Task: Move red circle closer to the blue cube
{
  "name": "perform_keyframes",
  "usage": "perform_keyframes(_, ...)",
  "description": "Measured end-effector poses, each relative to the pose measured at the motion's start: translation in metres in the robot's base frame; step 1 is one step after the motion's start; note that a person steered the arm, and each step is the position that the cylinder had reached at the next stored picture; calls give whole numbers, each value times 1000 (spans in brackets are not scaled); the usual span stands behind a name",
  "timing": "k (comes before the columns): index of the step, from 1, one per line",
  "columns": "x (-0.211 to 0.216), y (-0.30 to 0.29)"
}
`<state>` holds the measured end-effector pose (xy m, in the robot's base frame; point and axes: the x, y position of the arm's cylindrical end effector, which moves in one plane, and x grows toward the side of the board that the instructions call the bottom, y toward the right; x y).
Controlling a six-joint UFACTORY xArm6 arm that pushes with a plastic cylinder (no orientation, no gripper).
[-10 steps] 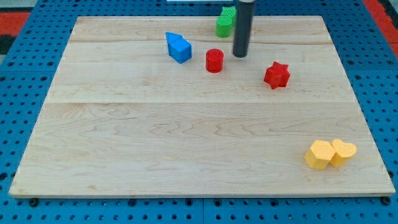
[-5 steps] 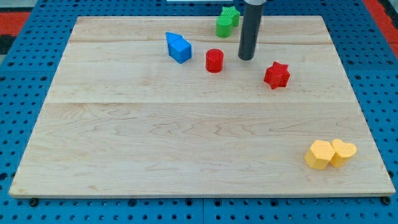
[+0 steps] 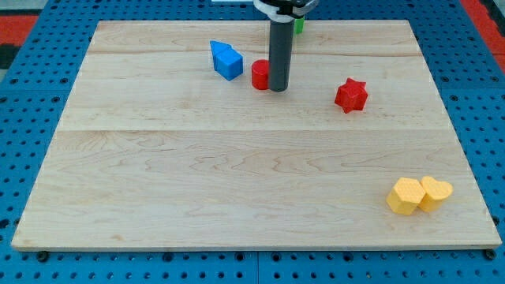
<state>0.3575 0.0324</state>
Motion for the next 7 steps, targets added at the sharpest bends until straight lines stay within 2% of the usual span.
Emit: perform_keyframes(7, 1, 22)
